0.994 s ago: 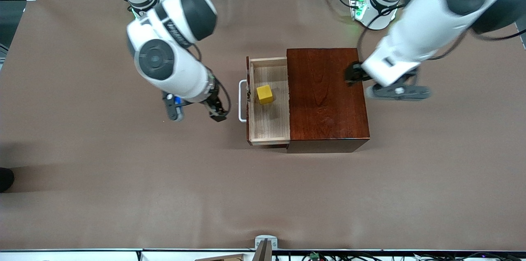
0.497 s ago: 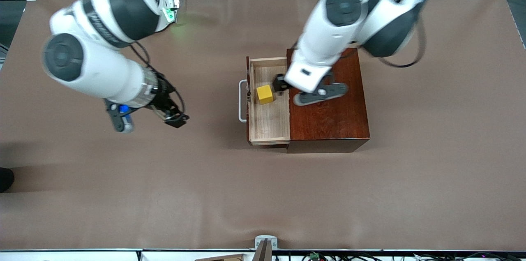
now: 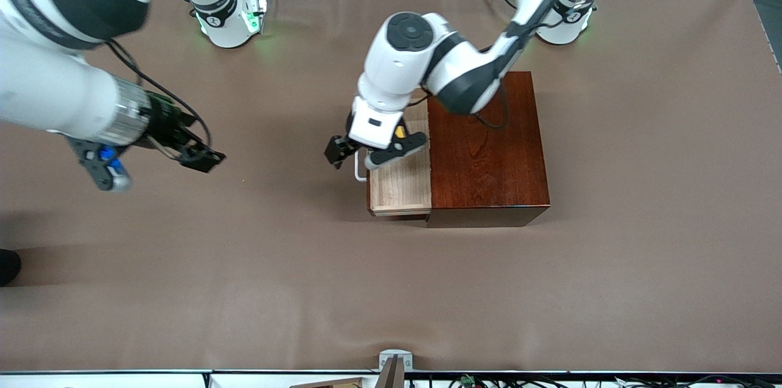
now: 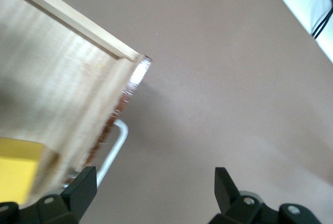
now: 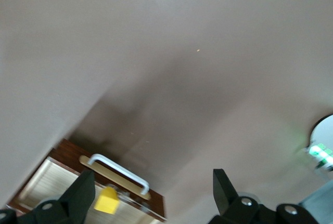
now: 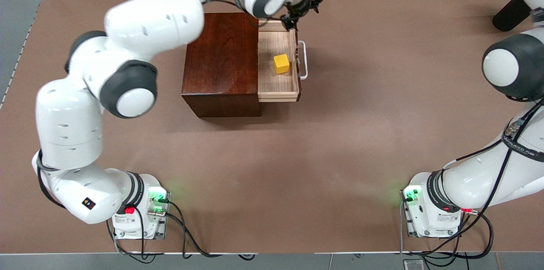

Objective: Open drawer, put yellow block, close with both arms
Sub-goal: 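Withdraw the right gripper while the left gripper reaches the drawer handle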

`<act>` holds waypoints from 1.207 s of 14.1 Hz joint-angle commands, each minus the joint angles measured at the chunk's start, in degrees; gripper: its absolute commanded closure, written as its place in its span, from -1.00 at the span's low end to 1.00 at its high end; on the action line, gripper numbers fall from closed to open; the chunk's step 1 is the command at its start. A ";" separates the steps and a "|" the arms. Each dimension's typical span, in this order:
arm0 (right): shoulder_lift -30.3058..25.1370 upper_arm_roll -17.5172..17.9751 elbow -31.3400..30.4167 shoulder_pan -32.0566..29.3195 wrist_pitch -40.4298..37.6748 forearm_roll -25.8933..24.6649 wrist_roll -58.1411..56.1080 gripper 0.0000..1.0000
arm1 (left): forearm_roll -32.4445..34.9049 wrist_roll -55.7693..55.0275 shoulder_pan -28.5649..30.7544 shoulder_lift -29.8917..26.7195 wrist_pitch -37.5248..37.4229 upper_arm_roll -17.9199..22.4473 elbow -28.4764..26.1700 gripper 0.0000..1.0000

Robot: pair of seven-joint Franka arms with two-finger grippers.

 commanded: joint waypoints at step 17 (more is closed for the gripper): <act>-19.98 1.05 -22.24 -9.63 4.13 -6.18 -40.53 -1.00 | 1.20 -35.59 -19.10 11.63 -2.89 18.91 4.80 -1.00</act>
